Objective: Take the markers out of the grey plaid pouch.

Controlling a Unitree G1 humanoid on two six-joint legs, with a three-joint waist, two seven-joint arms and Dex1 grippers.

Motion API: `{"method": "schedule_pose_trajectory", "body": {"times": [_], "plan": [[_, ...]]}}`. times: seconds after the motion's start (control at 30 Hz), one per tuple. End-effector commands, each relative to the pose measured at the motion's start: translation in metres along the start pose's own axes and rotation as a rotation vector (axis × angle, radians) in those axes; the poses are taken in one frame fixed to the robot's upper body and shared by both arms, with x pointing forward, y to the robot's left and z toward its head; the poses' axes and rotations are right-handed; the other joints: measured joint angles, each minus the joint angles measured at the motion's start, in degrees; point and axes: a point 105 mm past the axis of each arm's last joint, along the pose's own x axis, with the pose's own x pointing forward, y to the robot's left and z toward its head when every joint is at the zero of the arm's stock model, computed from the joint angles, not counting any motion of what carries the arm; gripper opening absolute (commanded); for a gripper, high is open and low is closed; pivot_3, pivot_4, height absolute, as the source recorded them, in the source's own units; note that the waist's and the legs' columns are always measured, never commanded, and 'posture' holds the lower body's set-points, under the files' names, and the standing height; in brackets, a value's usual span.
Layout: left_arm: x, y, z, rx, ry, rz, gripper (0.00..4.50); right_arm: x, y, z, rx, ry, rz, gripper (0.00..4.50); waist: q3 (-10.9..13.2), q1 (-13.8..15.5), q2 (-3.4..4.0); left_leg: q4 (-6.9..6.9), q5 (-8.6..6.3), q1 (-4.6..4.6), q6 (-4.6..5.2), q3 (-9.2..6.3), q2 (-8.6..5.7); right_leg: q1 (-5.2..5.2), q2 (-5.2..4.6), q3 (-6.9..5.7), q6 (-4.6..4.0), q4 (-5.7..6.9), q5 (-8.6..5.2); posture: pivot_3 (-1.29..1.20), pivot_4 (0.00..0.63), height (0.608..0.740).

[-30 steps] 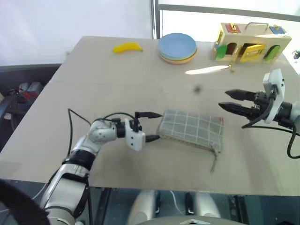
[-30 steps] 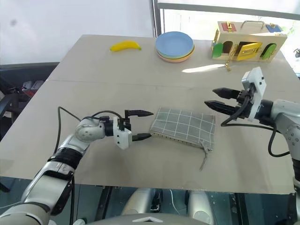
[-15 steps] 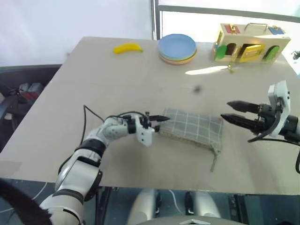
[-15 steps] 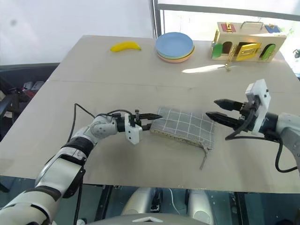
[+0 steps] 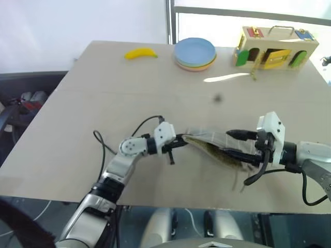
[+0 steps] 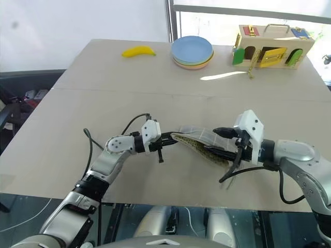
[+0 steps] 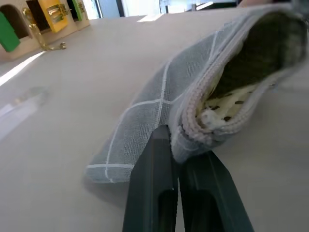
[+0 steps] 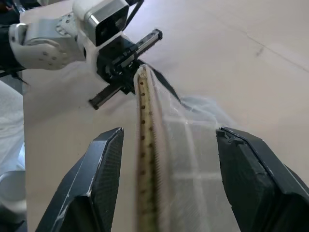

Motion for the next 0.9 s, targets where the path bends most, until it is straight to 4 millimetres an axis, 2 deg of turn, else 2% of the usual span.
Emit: {"method": "schedule_pose_trajectory", "body": {"times": [0.03, 0.13, 0.17, 0.27, 0.37, 0.5, 0.63, 0.73, 0.83, 0.9], "plan": [[0.000, 0.001, 0.017, -0.027, -0.032, 0.019, 0.00, -0.001, 0.009, 0.012, -0.029, -0.047, 0.041, 1.81, 0.0, 0.0, 0.00, 0.00, 0.00, 0.00, 0.00, 0.01, -0.01, 0.00, -0.01, 0.02, 0.00, -0.01, 0.00, 0.00, 0.150, 0.740], [0.000, 0.002, 0.018, -0.051, -0.021, 0.028, 0.00, -0.001, 0.017, 0.019, -0.015, -0.087, 0.088, 0.32, 0.0, 0.0, 0.00, 0.00, 0.00, 0.01, 0.00, 0.02, -0.02, 0.01, 0.00, 0.03, 0.00, -0.02, 0.00, 0.00, 0.150, 0.740], [0.000, 0.002, 0.019, -0.056, -0.021, 0.027, 0.00, -0.001, 0.019, 0.021, -0.014, -0.091, 0.097, 0.02, 0.0, 0.0, 0.00, 0.00, 0.00, 0.01, 0.00, 0.01, -0.02, 0.01, 0.01, 0.02, 0.00, -0.02, 0.00, 0.00, 0.150, 0.740], [0.001, 0.000, 0.020, -0.066, -0.016, 0.016, 0.00, 0.001, 0.023, 0.015, -0.034, -0.045, 0.115, 0.02, 0.0, -0.1, 0.00, 0.00, 0.00, 0.01, 0.01, 0.01, 0.00, 0.01, 0.03, 0.02, -0.01, -0.02, 0.00, 0.00, 0.150, 0.740], [0.002, 0.001, 0.020, -0.076, -0.015, 0.016, 0.00, 0.000, 0.017, 0.007, -0.051, -0.002, 0.078, 0.02, 0.0, 0.0, -0.01, 0.00, 0.00, 0.01, 0.01, 0.02, -0.01, 0.01, 0.02, 0.04, -0.01, -0.02, 0.00, 0.00, 0.150, 0.740], [0.002, 0.003, 0.022, -0.081, -0.012, 0.015, 0.00, -0.007, 0.004, -0.017, -0.214, 0.178, 0.035, 0.02, 0.0, 0.0, -0.01, 0.00, 0.00, 0.01, 0.01, 0.03, -0.03, 0.00, 0.01, 0.03, -0.01, -0.03, -0.01, 0.00, 0.150, 0.740], [0.002, 0.004, 0.022, -0.090, -0.005, 0.011, 0.00, -0.009, -0.005, -0.027, -0.343, 0.263, 0.011, 0.02, 0.0, -0.1, -0.01, 0.00, 0.00, 0.03, 0.00, 0.07, -0.03, 0.00, 0.05, 0.02, -0.01, -0.03, -0.01, 0.00, 0.150, 0.740], [0.003, 0.006, 0.023, -0.108, -0.007, 0.016, 0.00, -0.006, -0.004, -0.026, -0.421, 0.276, 0.032, 0.02, 0.0, -0.1, -0.01, 0.01, 0.01, 0.04, -0.02, 0.06, 0.00, 0.00, 0.09, 0.03, -0.01, -0.02, -0.01, 0.00, 0.150, 0.740], [0.004, 0.006, 0.024, -0.116, -0.007, 0.015, 0.00, 0.004, 0.003, 0.006, -0.418, 0.127, 0.036, 0.02, 0.0, -0.2, -0.03, 0.01, 0.01, 0.05, -0.02, 0.08, 0.01, 0.00, 0.09, 0.03, -0.01, -0.02, -0.01, 0.00, 0.150, 0.740], [0.004, 0.006, 0.024, -0.118, -0.007, 0.014, 0.00, 0.006, 0.007, 0.011, -0.406, 0.111, 0.056, 0.02, 0.0, 0.0, -0.03, 0.02, 0.02, 0.04, -0.03, 0.07, 0.02, 0.00, 0.09, 0.04, -0.01, -0.02, 0.00, 0.00, 0.150, 0.740]]}}
